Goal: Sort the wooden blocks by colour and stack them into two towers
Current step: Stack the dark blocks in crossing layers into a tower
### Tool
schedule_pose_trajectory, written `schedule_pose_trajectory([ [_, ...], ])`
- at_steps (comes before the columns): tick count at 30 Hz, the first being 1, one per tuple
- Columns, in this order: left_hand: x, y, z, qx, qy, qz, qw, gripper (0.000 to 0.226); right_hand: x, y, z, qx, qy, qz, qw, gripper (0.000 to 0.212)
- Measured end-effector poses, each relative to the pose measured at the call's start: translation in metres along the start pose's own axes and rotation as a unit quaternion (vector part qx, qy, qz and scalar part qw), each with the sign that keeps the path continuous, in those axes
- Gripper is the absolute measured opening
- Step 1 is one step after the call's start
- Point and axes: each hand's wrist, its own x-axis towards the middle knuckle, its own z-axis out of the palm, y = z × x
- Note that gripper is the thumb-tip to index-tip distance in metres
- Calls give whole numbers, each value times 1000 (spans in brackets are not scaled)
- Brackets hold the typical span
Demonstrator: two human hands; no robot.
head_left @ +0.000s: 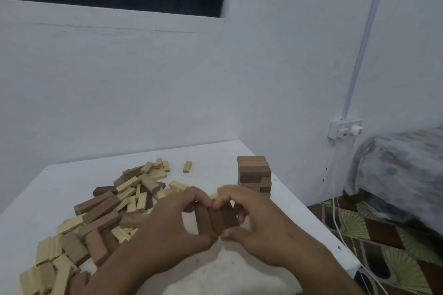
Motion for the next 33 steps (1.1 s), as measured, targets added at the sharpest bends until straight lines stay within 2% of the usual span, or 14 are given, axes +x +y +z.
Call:
schedule_pose_trajectory([
  [2, 20, 11, -5, -8, 4, 11, 1000, 42, 3, -1, -15, 7, 80, -25, 996, 46],
  [5, 50, 27, -9, -34, 20, 22, 999, 46, 6, 4, -38, 40, 202, -34, 978, 40],
  [9, 85, 45, -5, -47, 12, 43, 998, 40, 11, 20, -51, 84, 290, -59, 951, 30],
  [13, 108, 46, 4, -57, -11, 35, 998, 37, 16, 44, -55, 107, 306, -75, 943, 36],
  [17, 123, 42, 15, -64, -20, 18, 998, 48, 22, 62, -53, 95, 329, -94, 935, 36],
  [23, 136, 35, 24, -70, -50, -5, 996, 62, 29, 72, -48, 130, 328, -31, 935, 27],
  [33, 145, 21, 34, -49, -90, -19, 995, 69, 33, 80, -39, 112, 340, 6, 934, 28],
])
